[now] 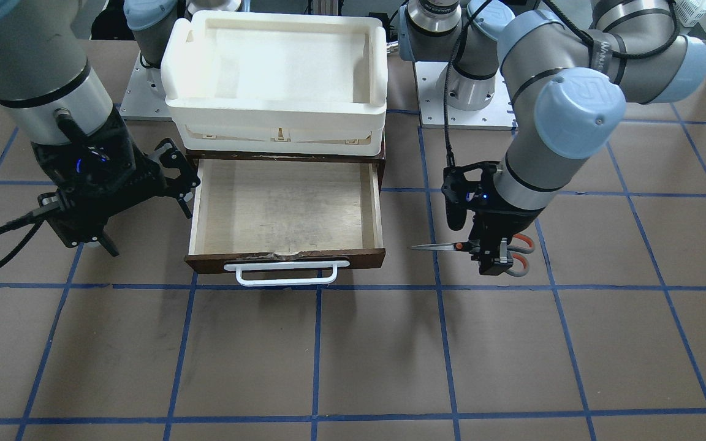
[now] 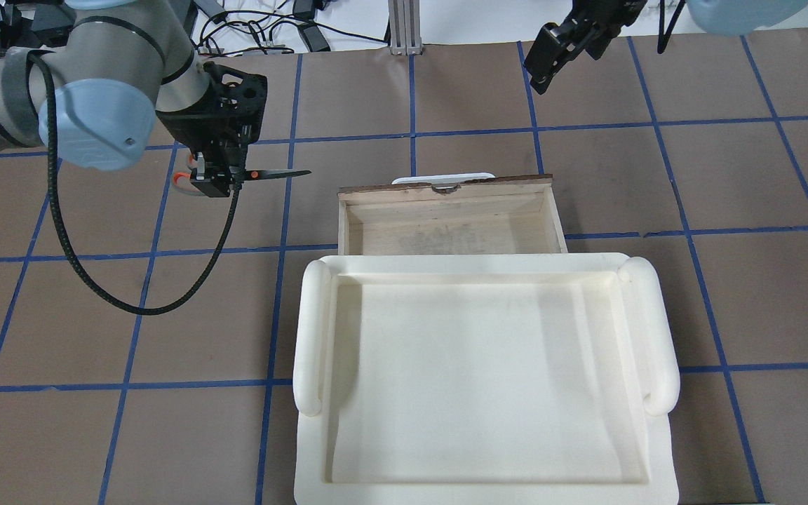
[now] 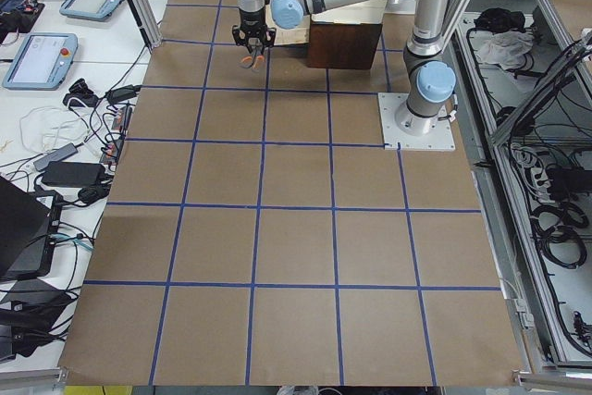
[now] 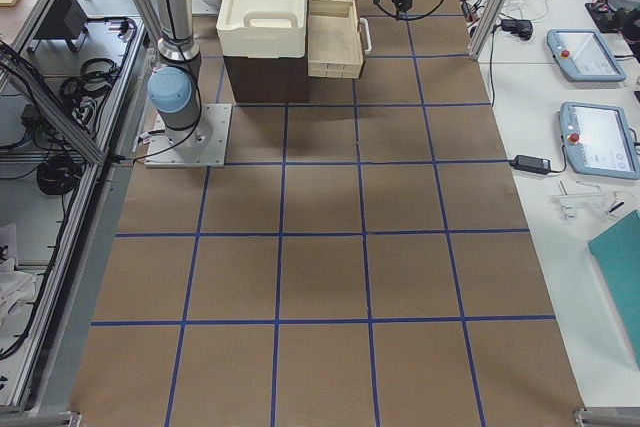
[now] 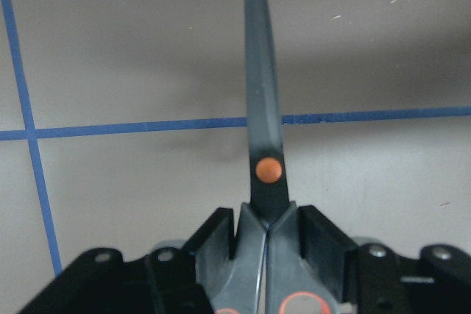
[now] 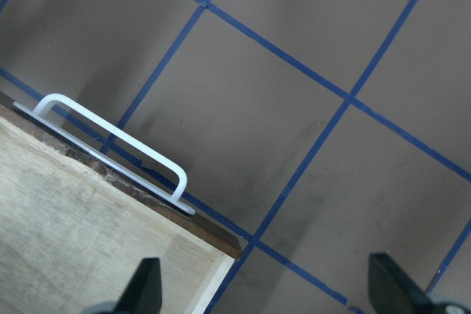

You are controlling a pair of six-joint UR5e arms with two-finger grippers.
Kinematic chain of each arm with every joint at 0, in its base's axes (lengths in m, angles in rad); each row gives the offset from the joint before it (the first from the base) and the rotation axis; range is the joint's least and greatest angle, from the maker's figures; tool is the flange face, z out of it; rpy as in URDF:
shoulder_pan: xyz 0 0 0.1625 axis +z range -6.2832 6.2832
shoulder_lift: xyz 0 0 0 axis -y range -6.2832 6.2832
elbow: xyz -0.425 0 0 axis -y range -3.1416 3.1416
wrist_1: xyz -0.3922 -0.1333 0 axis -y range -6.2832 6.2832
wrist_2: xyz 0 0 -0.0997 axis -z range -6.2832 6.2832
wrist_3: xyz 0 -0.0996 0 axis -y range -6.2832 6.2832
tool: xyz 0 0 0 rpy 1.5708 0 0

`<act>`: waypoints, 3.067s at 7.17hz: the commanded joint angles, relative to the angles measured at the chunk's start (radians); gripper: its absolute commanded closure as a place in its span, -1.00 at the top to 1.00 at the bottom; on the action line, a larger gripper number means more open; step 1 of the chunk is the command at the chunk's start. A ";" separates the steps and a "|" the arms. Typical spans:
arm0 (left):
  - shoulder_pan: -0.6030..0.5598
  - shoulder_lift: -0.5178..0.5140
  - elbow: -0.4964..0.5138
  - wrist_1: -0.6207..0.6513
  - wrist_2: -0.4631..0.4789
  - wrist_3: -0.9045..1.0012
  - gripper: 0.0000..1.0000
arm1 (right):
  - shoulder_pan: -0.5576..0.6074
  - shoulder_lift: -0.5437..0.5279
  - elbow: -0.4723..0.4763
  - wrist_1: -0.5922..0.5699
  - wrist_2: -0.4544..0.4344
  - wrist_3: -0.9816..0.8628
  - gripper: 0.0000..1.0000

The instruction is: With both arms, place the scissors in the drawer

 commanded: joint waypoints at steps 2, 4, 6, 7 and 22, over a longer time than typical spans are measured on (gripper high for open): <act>-0.177 0.013 0.000 -0.007 0.000 -0.195 -1.00 | -0.036 -0.041 0.001 0.110 -0.005 0.133 1.00; -0.237 0.004 0.000 0.006 -0.006 -0.260 -1.00 | -0.039 -0.043 0.001 0.149 -0.007 0.138 1.00; -0.332 -0.005 0.000 0.030 -0.002 -0.357 -1.00 | -0.057 -0.073 0.001 0.154 -0.005 0.200 1.00; -0.362 -0.011 0.000 0.059 -0.005 -0.374 -1.00 | -0.057 -0.083 0.004 0.157 -0.007 0.201 1.00; -0.390 0.013 0.073 -0.024 -0.019 -0.808 0.49 | -0.102 -0.101 0.028 0.181 -0.052 0.381 1.00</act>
